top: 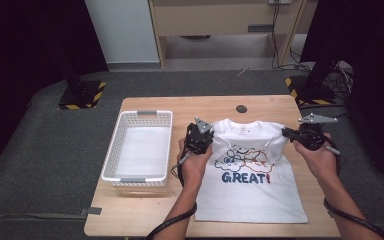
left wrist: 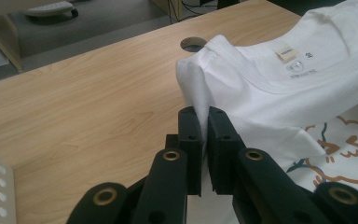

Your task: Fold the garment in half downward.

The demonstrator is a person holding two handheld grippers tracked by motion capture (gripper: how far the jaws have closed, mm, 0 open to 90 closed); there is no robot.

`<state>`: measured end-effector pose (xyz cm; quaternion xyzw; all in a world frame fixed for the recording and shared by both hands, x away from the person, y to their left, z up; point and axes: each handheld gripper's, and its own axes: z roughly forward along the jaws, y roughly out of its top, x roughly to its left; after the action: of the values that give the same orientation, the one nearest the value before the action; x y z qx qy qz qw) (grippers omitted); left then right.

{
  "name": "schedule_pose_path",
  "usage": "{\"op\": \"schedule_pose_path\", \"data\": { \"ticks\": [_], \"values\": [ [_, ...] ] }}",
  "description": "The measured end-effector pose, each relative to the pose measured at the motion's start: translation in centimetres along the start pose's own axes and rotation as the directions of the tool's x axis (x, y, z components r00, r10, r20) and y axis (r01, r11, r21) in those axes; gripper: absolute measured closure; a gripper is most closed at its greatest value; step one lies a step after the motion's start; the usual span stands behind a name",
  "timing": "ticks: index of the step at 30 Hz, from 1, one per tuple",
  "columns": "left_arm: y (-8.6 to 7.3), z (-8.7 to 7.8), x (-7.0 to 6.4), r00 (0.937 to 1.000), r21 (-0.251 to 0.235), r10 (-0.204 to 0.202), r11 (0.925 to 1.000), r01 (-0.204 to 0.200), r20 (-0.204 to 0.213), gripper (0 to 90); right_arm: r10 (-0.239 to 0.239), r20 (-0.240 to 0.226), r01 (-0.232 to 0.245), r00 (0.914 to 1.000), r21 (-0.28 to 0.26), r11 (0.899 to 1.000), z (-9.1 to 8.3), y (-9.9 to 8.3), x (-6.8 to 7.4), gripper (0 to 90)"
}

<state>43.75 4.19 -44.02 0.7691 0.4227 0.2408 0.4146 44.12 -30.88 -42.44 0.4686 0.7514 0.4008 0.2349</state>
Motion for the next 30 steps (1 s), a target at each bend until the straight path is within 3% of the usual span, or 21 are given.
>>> {"op": "schedule_pose_path", "data": {
  "ticks": [8, 21, 30],
  "values": [
    [-1.1, -0.7, -0.7, 0.9999, 0.026, 0.001, 0.9997, -0.001, 0.014, 86.2, -0.006, -0.011, 0.006, 0.9999, -0.001, 1.0, -0.7, -1.0, 0.5, 86.8],
    [-3.3, -1.1, -1.6, 0.9989, 0.063, 0.005, 0.998, -0.008, 0.047, 86.2, 0.004, -0.037, -0.003, 0.9993, 0.026, 1.0, -1.0, -4.0, 1.3, 86.8],
    [-3.5, -2.4, -1.7, 0.9978, 0.053, 0.021, 0.9983, -0.024, 0.063, 86.1, -0.019, -0.054, 0.019, 0.9984, 0.002, 1.0, -2.3, -3.7, 1.8, 86.7]
  ]
}}
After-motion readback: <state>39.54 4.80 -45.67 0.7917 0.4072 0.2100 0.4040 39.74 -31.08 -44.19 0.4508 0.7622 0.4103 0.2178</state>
